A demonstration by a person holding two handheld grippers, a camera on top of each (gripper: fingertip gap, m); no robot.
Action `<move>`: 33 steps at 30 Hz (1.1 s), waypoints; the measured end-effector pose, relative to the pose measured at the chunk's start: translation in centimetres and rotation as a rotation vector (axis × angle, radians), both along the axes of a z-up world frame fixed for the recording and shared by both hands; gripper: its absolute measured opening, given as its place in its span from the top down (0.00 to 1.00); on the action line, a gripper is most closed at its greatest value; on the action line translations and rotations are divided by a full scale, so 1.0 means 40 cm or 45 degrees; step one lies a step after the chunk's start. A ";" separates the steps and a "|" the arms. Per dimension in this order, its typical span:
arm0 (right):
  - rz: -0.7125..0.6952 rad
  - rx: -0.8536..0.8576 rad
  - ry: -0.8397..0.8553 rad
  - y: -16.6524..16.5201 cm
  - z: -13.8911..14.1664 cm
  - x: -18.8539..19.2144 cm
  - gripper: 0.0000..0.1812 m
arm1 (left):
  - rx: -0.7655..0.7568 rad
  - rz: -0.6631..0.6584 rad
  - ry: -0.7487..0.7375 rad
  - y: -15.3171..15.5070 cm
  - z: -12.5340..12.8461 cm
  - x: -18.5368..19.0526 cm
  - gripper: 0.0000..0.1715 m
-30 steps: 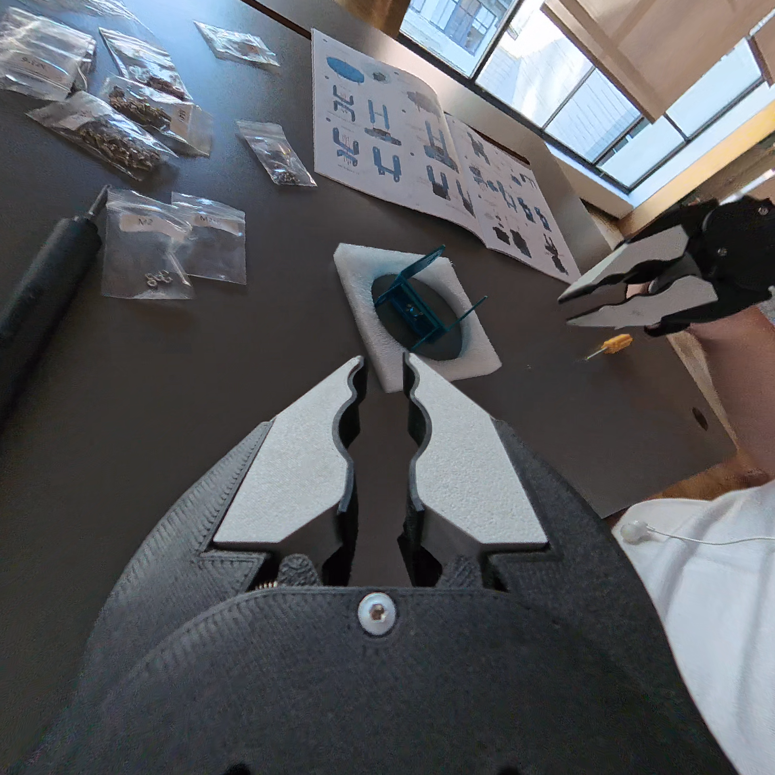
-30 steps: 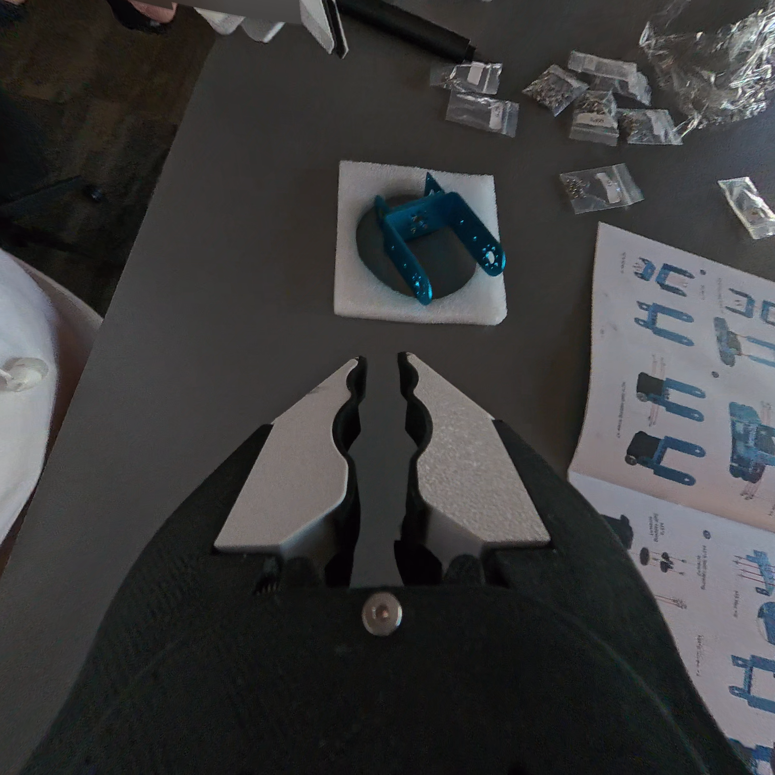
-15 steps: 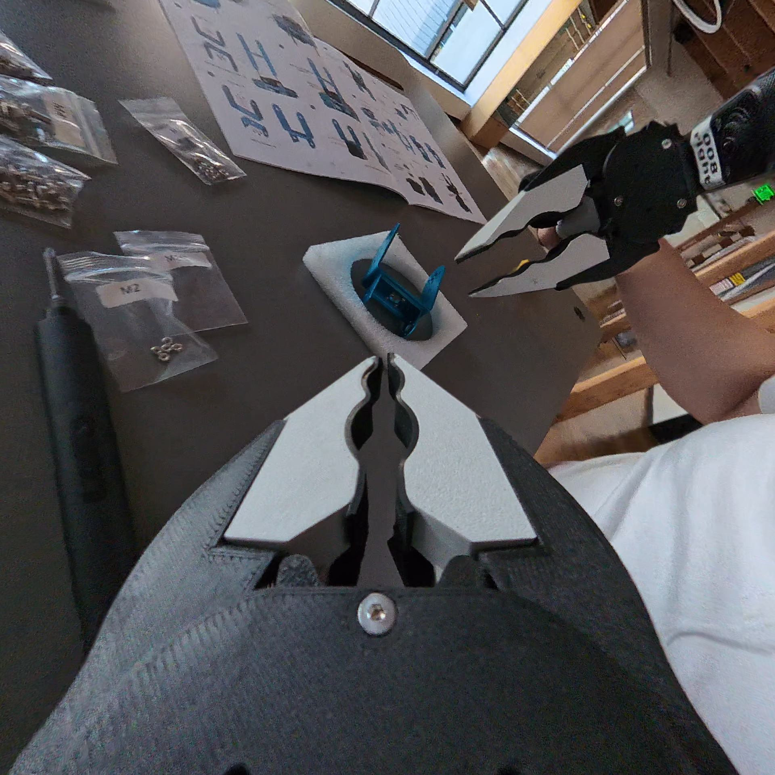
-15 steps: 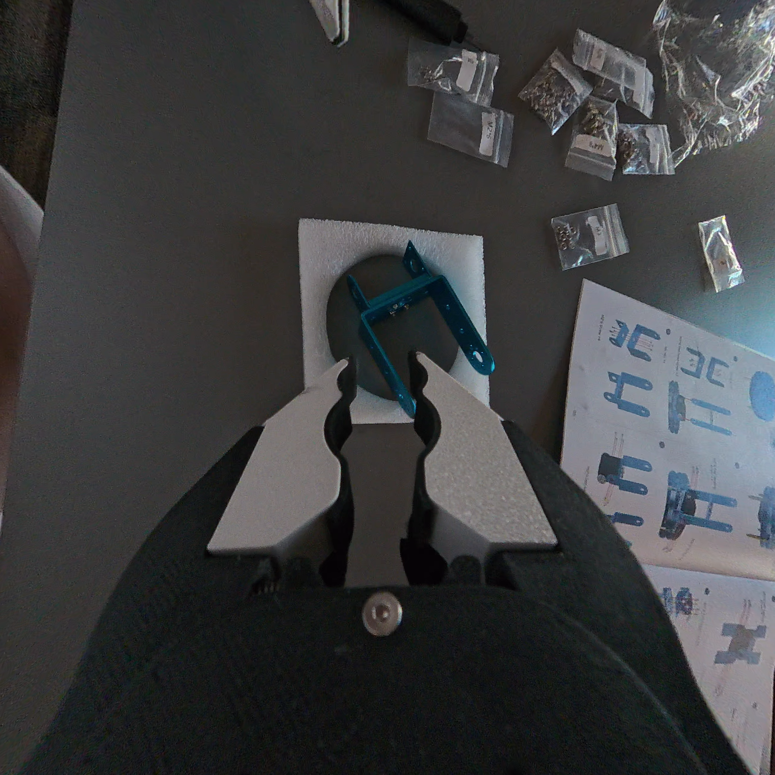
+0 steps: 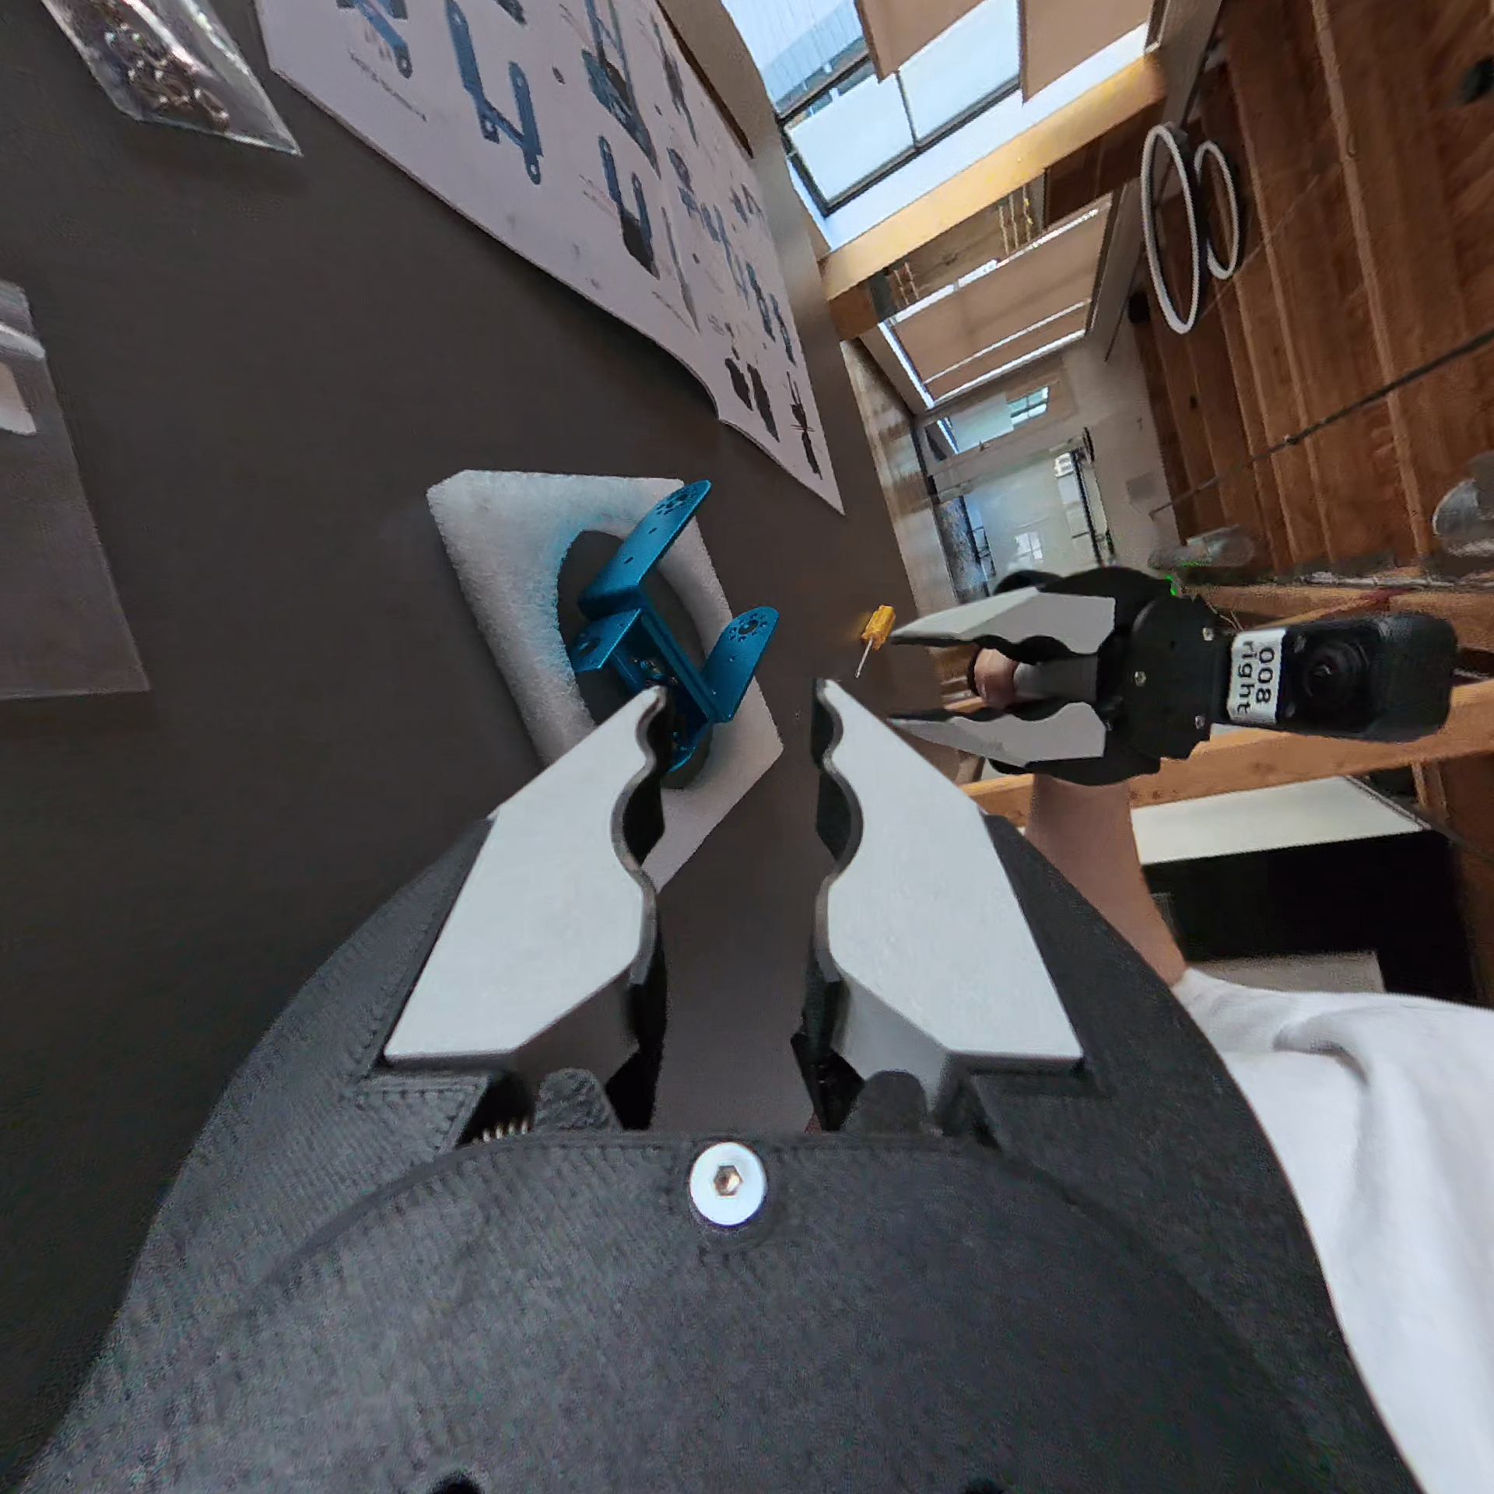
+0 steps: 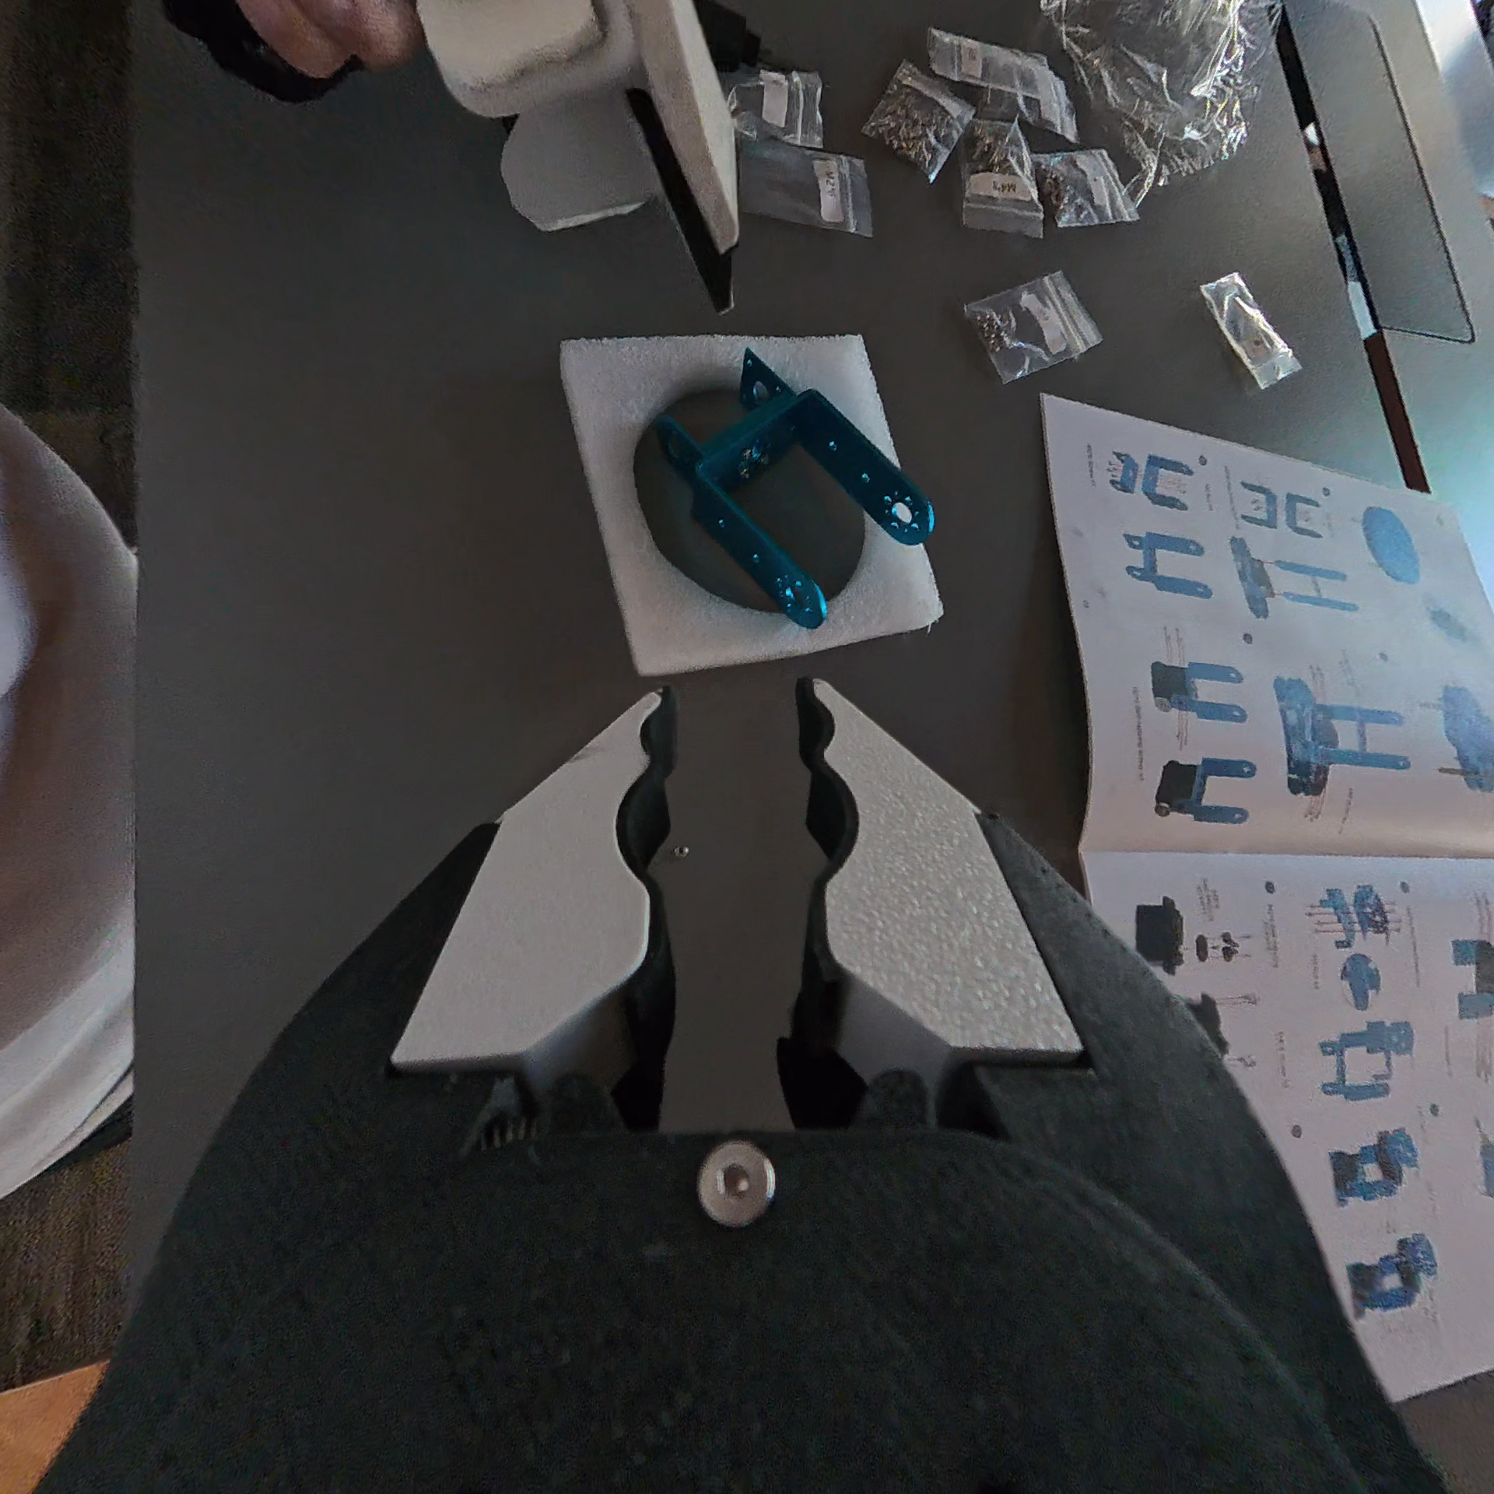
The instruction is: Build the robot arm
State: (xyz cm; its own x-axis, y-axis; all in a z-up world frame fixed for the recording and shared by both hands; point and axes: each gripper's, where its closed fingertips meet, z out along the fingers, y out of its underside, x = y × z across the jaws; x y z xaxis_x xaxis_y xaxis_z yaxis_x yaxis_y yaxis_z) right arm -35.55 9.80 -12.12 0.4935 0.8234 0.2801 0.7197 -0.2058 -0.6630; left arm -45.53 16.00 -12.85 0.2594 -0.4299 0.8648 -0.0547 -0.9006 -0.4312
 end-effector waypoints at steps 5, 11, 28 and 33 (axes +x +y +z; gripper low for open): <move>0.053 0.066 0.108 -0.028 0.013 0.050 0.84 | -0.168 0.099 0.050 0.001 -0.009 0.020 0.80; 0.146 0.046 0.206 -0.035 0.004 0.124 0.80 | -0.260 0.232 0.113 0.009 -0.026 0.034 0.84; 0.393 -0.046 0.190 -0.057 -0.051 0.163 0.80 | -0.236 0.375 0.238 0.022 -0.064 0.065 0.88; 0.389 -0.063 0.195 -0.047 -0.054 0.177 0.81 | -0.248 0.359 0.236 0.022 -0.073 0.078 0.89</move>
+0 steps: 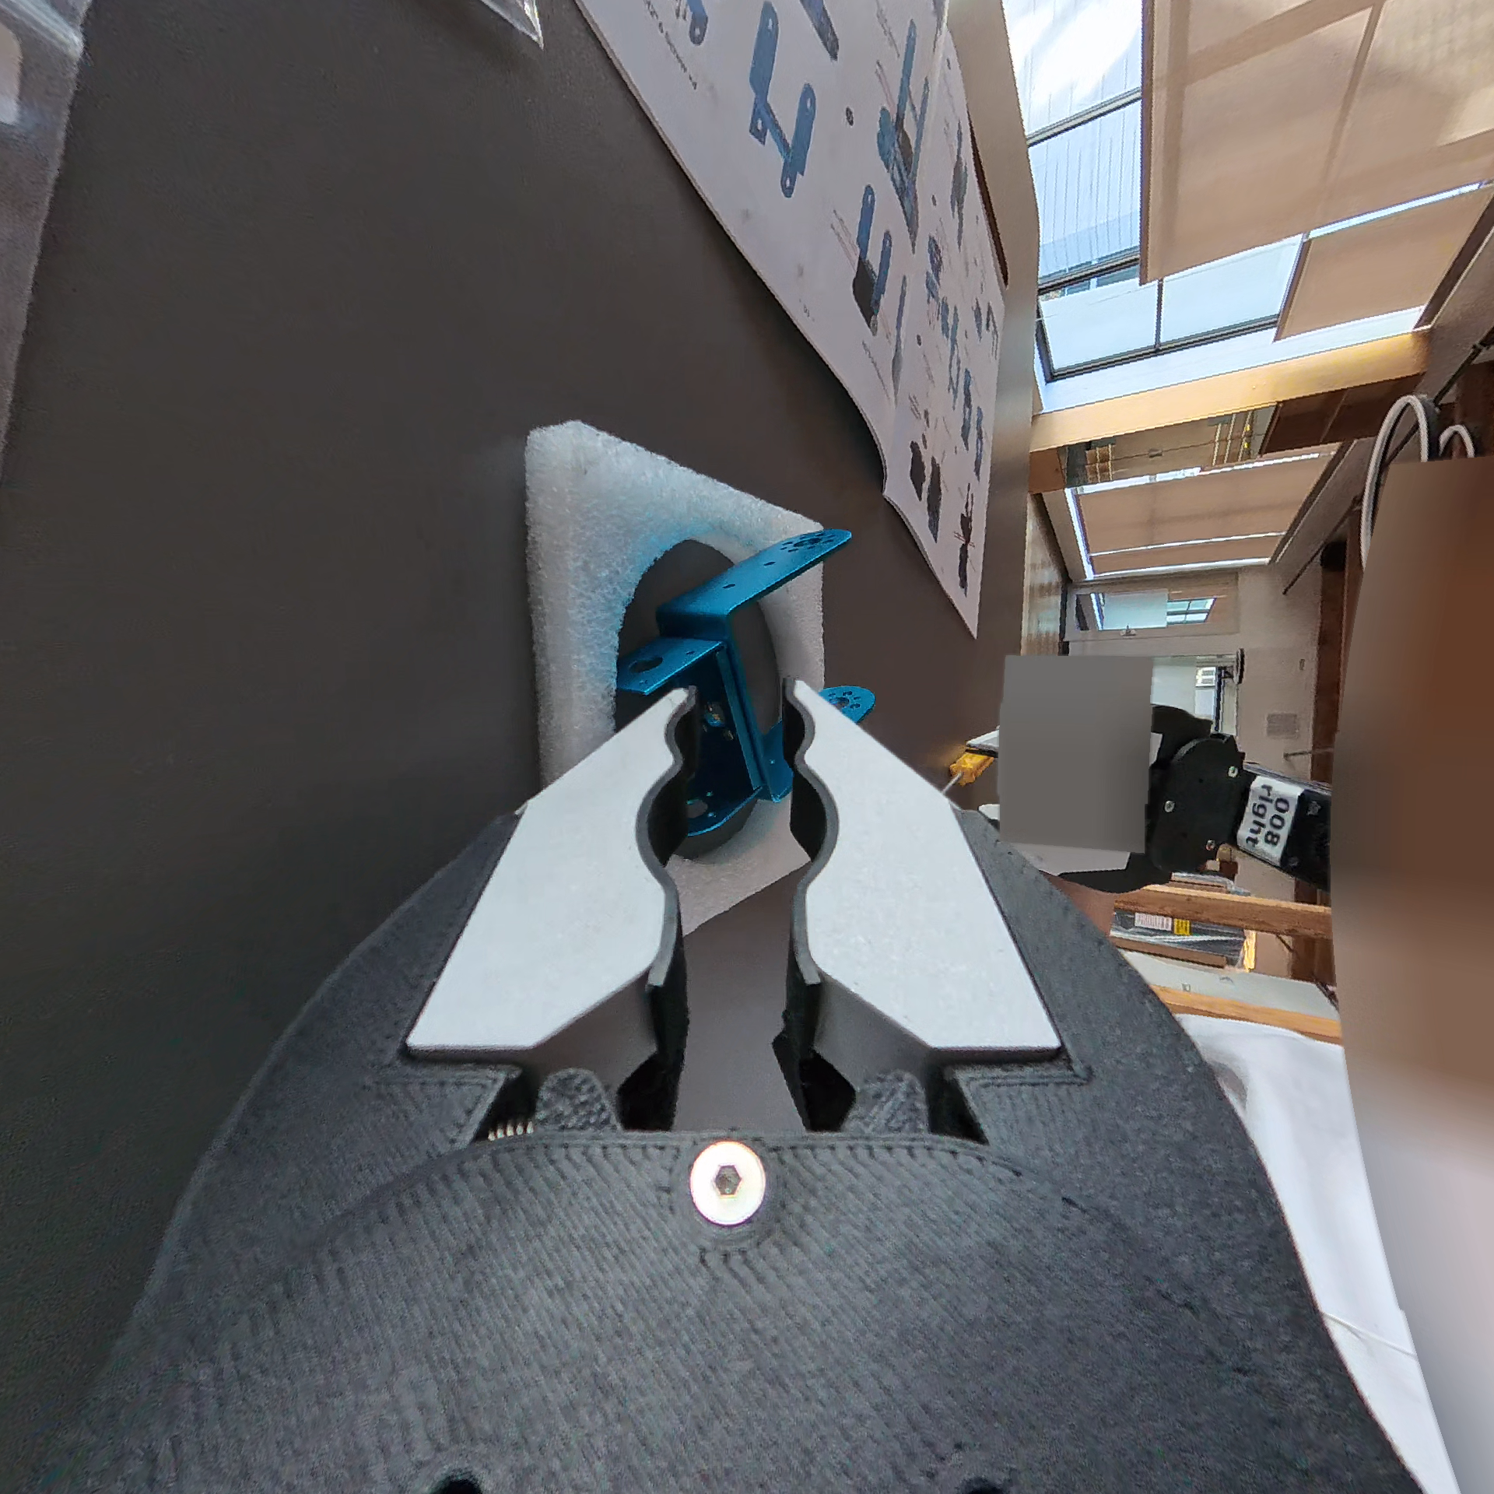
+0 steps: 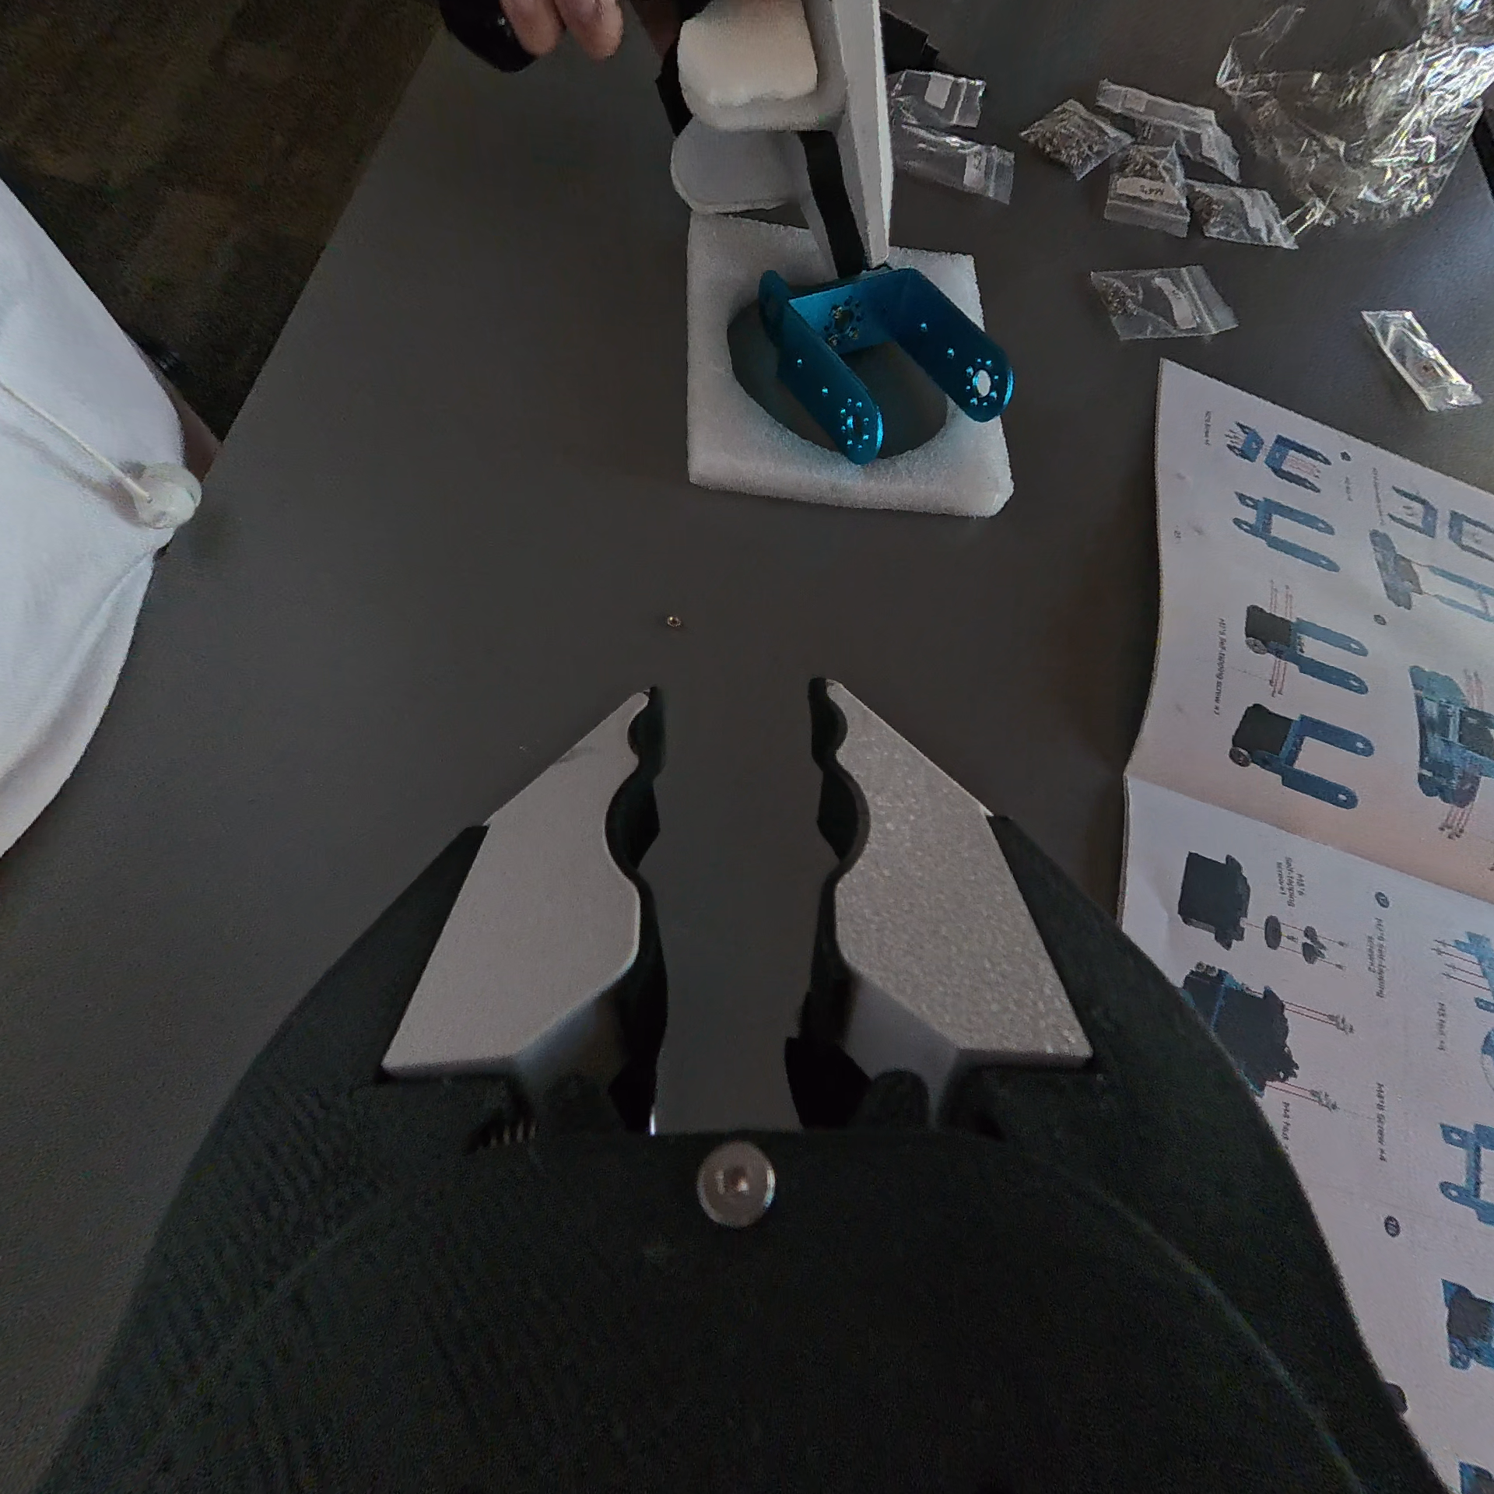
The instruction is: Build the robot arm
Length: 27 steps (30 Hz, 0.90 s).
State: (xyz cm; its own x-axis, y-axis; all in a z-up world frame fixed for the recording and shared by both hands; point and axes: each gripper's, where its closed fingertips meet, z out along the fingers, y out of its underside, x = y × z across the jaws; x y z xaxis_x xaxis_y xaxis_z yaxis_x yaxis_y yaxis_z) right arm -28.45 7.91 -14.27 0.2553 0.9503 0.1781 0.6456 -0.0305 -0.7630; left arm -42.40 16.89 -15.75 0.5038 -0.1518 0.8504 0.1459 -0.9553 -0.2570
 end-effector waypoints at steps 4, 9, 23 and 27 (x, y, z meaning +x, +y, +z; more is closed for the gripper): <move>0.011 -0.006 0.000 0.005 -0.003 0.001 0.81 | -0.008 -0.005 -0.017 -0.004 -0.003 0.007 0.92; 0.029 -0.011 0.006 0.013 -0.007 -0.004 0.81 | -0.024 -0.015 -0.071 -0.008 -0.003 0.019 0.98; 0.313 -0.337 -0.251 -0.015 -0.080 -0.079 0.88 | -0.009 -0.019 -0.154 -0.002 -0.002 0.027 0.99; 0.349 -0.373 -0.429 -0.009 -0.089 -0.092 0.89 | -0.011 -0.020 -0.172 -0.001 -0.001 0.027 0.99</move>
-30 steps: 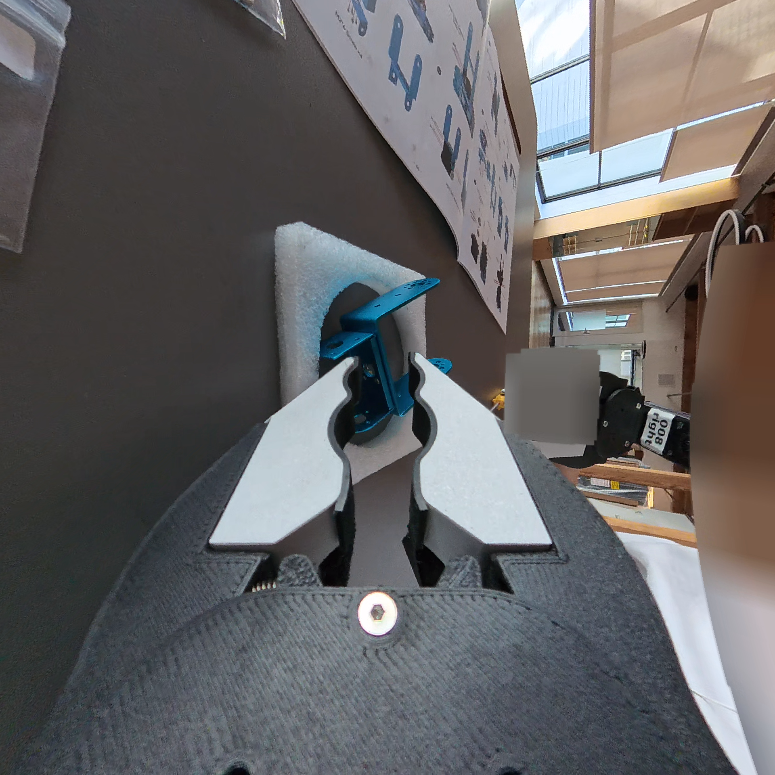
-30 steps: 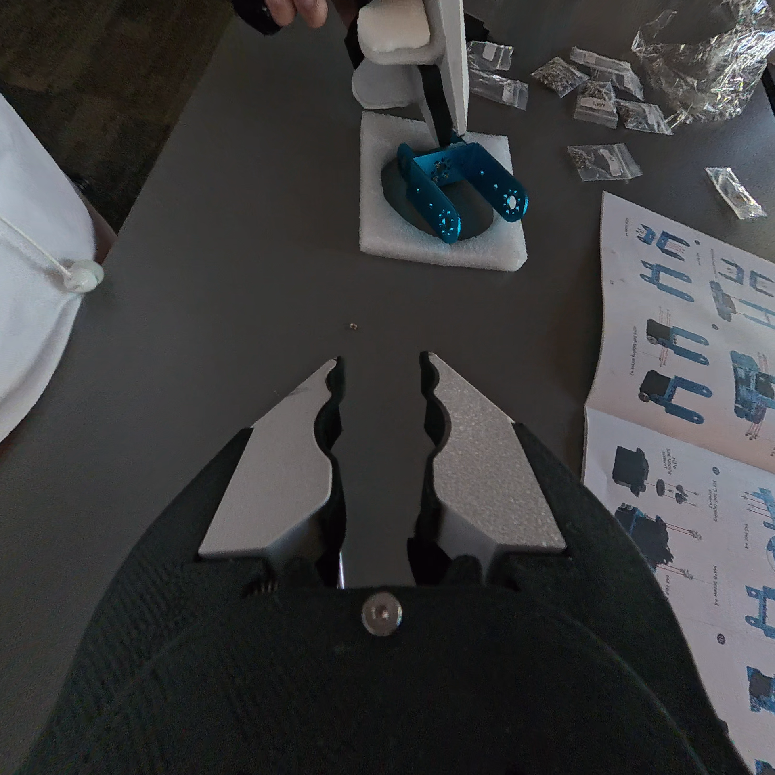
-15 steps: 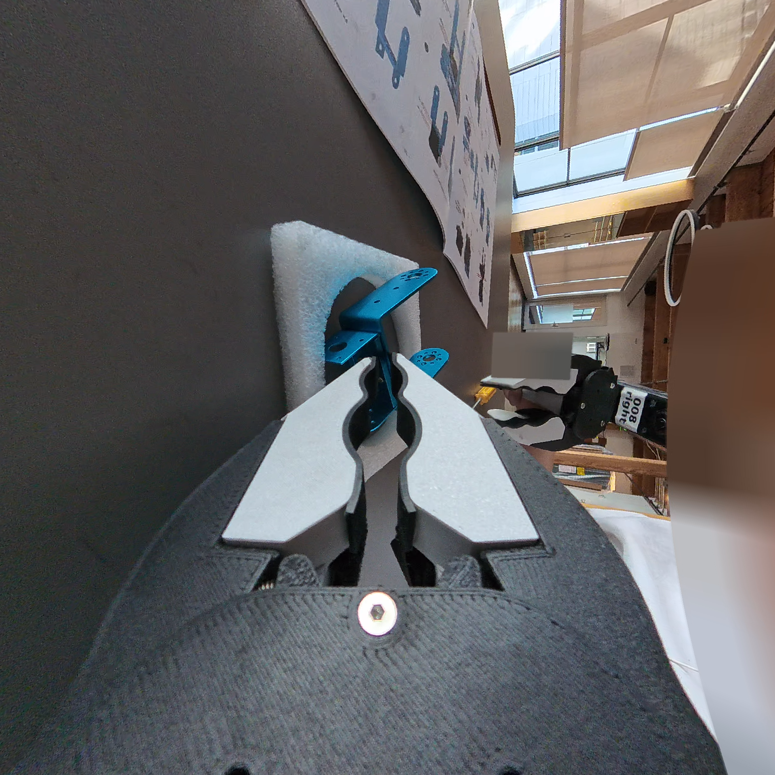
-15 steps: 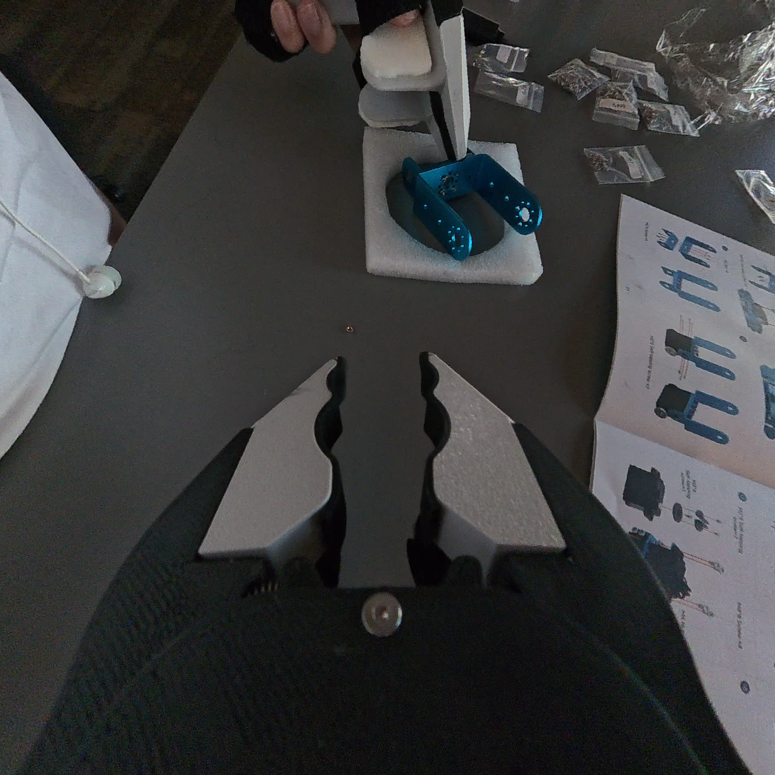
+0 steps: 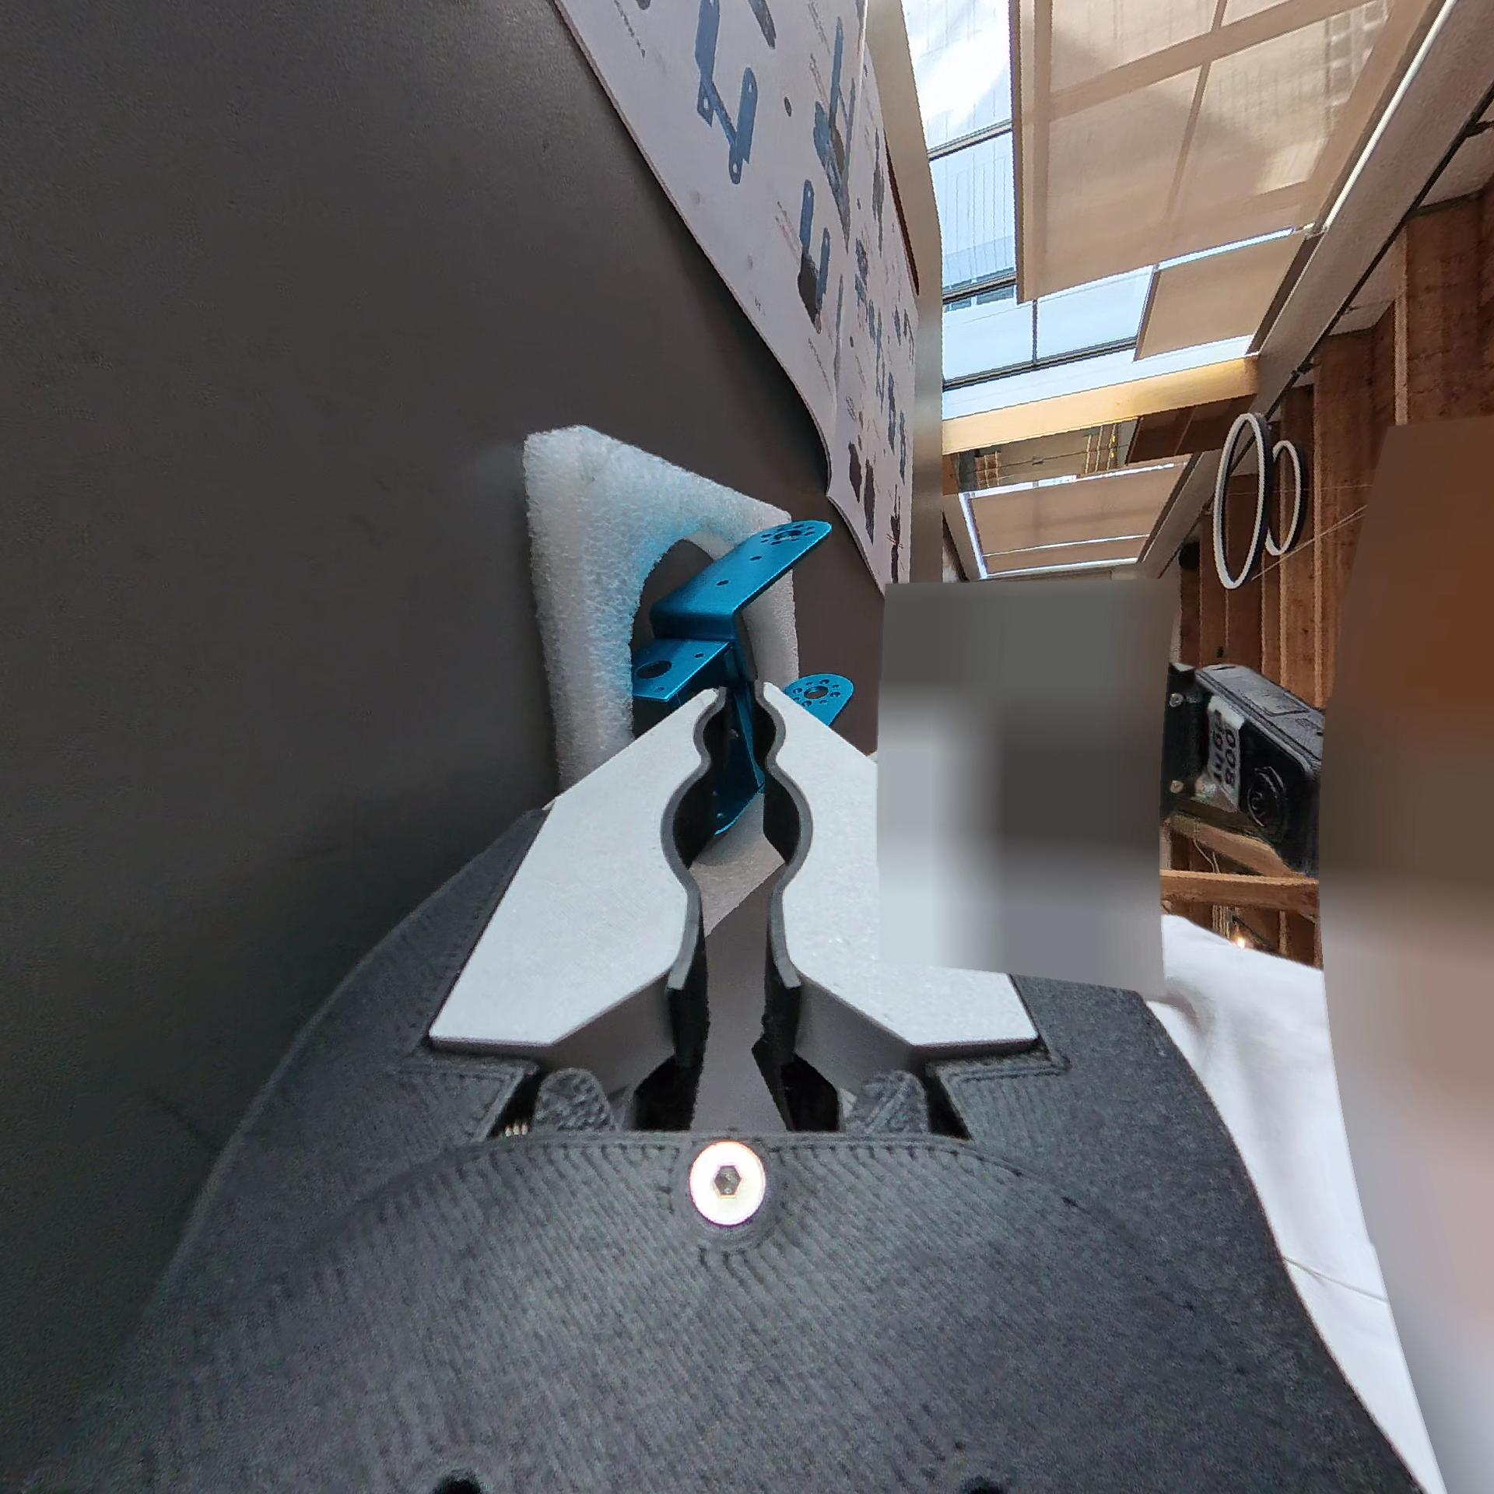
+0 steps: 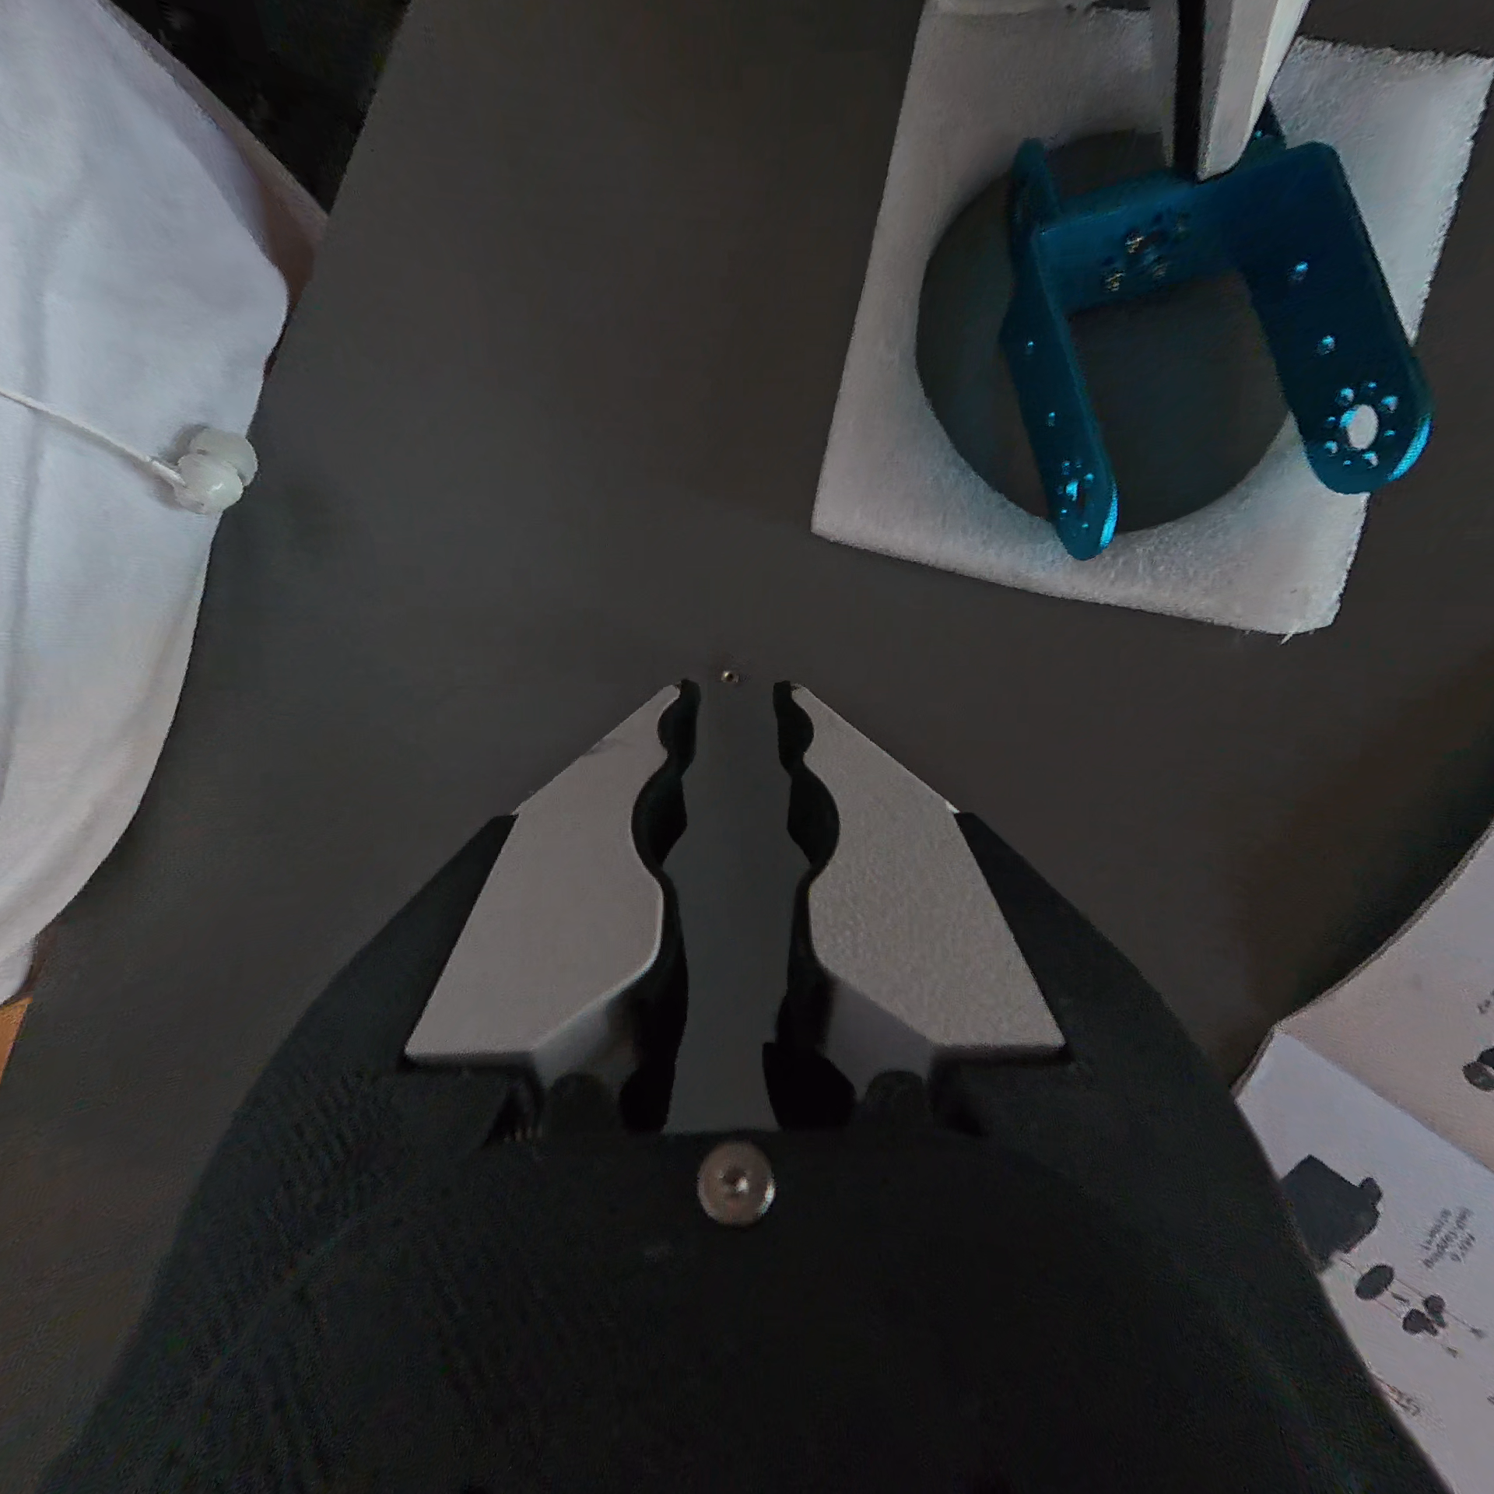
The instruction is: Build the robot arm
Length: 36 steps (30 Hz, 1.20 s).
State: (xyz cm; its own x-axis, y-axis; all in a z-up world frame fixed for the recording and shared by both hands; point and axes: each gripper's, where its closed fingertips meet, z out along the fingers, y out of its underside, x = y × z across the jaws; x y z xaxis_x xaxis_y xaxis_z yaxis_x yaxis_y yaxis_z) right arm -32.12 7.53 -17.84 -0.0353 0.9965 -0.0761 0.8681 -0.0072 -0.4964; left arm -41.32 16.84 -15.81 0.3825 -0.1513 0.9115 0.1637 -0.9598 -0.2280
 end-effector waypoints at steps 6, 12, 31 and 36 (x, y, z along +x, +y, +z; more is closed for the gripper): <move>-0.070 -0.011 -0.122 -0.003 -0.001 -0.007 0.95 | 0.032 -0.013 0.021 0.000 0.000 0.001 0.98; -0.158 0.000 -0.173 0.000 -0.001 -0.006 0.95 | 0.038 -0.029 0.010 0.000 0.001 0.002 0.99; -0.183 0.070 -0.139 -0.001 -0.016 -0.007 0.98 | 0.045 -0.044 0.003 0.000 0.001 0.003 0.99; -0.169 0.089 -0.120 -0.003 -0.015 -0.007 0.99 | 0.045 -0.044 -0.003 0.000 0.002 0.003 0.99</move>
